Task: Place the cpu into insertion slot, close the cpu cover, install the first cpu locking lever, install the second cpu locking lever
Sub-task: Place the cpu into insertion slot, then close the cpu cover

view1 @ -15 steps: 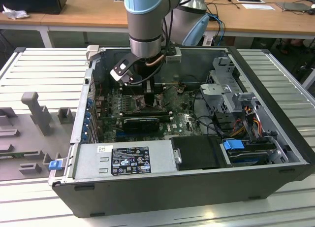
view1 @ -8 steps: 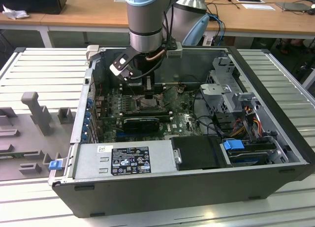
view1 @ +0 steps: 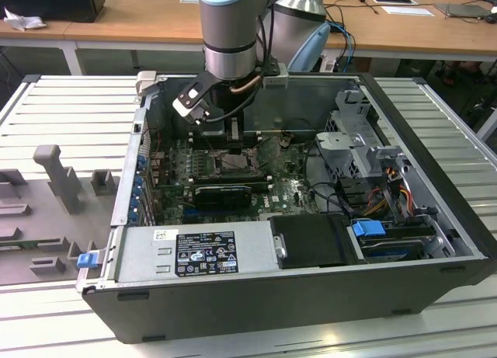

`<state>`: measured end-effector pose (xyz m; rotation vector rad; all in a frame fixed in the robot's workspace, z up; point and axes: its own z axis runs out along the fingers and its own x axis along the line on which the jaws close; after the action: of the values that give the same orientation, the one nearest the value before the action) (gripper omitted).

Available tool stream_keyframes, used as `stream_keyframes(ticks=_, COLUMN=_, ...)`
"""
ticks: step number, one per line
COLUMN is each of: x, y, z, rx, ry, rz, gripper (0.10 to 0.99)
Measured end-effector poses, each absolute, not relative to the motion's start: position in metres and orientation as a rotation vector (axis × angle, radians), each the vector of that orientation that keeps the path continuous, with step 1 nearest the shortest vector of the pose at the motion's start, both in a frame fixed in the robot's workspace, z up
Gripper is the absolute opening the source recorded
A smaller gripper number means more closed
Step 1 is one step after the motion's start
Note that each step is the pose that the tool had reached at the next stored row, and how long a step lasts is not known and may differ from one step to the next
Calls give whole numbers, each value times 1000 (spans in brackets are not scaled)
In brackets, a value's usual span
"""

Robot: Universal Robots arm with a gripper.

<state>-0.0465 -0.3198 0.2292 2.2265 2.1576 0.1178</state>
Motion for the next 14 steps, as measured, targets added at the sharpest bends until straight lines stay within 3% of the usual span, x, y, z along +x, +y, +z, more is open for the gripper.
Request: stream_keyframes(ticks=14, x=-37, y=-320, z=237, rx=2233, ry=2156, rz=112, gripper=106)
